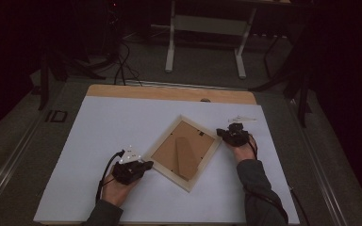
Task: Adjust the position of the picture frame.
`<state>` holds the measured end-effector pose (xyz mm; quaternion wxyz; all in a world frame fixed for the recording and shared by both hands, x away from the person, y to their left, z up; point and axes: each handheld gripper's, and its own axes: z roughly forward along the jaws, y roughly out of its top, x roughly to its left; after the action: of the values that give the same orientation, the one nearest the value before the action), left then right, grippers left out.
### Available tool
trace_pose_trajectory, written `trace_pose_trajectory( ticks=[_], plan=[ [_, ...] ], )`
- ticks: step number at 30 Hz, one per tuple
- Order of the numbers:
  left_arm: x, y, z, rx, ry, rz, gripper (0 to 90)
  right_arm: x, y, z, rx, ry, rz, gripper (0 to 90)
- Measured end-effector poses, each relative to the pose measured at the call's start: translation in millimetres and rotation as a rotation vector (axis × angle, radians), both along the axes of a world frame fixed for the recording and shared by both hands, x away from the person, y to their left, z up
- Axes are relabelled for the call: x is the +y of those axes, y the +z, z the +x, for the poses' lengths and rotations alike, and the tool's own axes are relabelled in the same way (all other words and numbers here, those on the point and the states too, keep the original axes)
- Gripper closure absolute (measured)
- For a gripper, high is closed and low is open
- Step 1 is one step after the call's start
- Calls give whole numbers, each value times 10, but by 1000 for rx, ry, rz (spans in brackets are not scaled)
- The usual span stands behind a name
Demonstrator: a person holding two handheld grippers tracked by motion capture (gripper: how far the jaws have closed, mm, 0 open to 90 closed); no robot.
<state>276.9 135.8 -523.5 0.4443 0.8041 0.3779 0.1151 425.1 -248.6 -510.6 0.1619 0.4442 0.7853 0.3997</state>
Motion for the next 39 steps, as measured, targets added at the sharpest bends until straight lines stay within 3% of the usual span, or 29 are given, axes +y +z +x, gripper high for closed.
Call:
trace_pose_trajectory(
  ticks=[3, 10, 20, 32, 39],
  plan=[
    [-29, -47, -25, 7, -14, 22, 900, -14, -12, 46, 12, -21, 2, 900],
    [-70, -122, -41, 47, -34, 32, 900, -18, -89, 103, 48, -44, 0, 900],
    [-142, -166, -39, 55, -35, 92, 900, -40, -119, 144, 72, -64, -3, 900],
    [-144, -174, -11, 60, -18, 84, 900, -82, -165, 152, 91, -80, -4, 900],
    [-107, -189, 63, 66, 18, 60, 900, -124, -192, 132, 105, -63, -1, 900]
  ],
)
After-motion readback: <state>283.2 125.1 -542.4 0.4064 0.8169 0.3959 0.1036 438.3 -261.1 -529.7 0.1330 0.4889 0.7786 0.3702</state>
